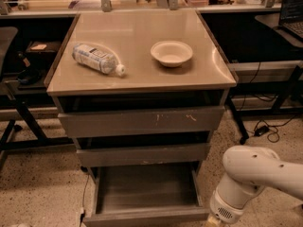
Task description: Close bottom drawer
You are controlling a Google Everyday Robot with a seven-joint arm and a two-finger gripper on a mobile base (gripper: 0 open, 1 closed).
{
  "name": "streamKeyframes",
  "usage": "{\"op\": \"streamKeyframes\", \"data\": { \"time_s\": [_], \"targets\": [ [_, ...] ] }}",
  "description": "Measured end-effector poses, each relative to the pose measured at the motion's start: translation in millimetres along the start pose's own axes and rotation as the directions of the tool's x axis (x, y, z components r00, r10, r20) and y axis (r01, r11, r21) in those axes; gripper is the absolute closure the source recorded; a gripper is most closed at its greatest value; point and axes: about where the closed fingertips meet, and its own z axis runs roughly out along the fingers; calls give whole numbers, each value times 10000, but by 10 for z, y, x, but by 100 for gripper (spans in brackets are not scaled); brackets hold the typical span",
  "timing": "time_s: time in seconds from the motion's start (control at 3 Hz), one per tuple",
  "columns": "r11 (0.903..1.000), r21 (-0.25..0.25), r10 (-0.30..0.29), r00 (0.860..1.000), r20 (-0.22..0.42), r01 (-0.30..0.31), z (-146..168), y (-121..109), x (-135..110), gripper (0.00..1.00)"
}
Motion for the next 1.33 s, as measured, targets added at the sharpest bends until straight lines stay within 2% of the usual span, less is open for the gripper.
{"op": "streamKeyframes", "data": {
  "time_s": [0.33,0.67,1.0,1.33],
  "targets": [
    [9923,-1002,677,9966,-476,-722,622,-101,89,100],
    [9864,-1426,736,9954,-609,-817,790,-63,124,100],
    [9864,-1427,736,9954,-610,-817,791,-63,125,100],
    [9731,-2101,808,9940,-736,-946,1122,-53,174,100]
  ]
}}
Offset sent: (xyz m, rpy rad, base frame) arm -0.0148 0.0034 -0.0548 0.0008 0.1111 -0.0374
